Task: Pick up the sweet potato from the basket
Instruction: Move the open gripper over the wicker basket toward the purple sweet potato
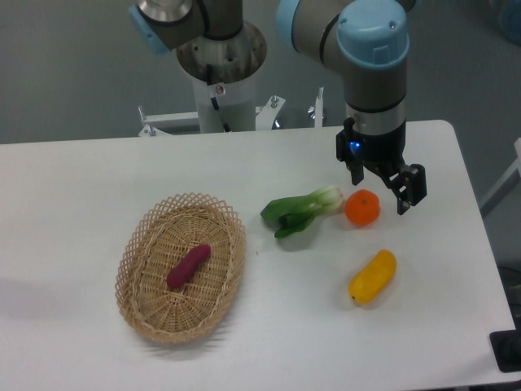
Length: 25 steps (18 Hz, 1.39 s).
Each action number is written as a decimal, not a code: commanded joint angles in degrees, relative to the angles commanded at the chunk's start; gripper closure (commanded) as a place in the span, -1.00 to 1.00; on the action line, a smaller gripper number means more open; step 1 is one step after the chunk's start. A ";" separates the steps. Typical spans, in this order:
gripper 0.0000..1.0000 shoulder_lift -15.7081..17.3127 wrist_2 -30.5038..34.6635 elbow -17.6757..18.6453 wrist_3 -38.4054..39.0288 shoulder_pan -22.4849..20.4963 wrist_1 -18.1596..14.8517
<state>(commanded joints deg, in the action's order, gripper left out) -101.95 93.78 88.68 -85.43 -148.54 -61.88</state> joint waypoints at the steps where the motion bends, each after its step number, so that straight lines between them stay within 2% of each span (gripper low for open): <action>1: -1.00 0.00 0.00 0.00 0.09 0.09 0.09; 9: -1.00 -0.26 -1.48 1.67 2.89 2.54 0.26; 13: -1.00 -0.53 -3.60 3.25 14.20 4.83 0.53; 17: -1.00 -2.98 -3.51 3.34 29.68 11.23 1.49; 20: -1.00 -3.78 -3.51 4.74 35.75 15.02 2.64; 23: -1.00 -3.95 -3.60 8.16 38.84 18.27 3.42; 25: -1.00 -4.65 -3.51 11.06 39.55 20.73 6.92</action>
<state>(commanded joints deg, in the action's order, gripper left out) -106.61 90.26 99.74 -45.88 -127.81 -54.95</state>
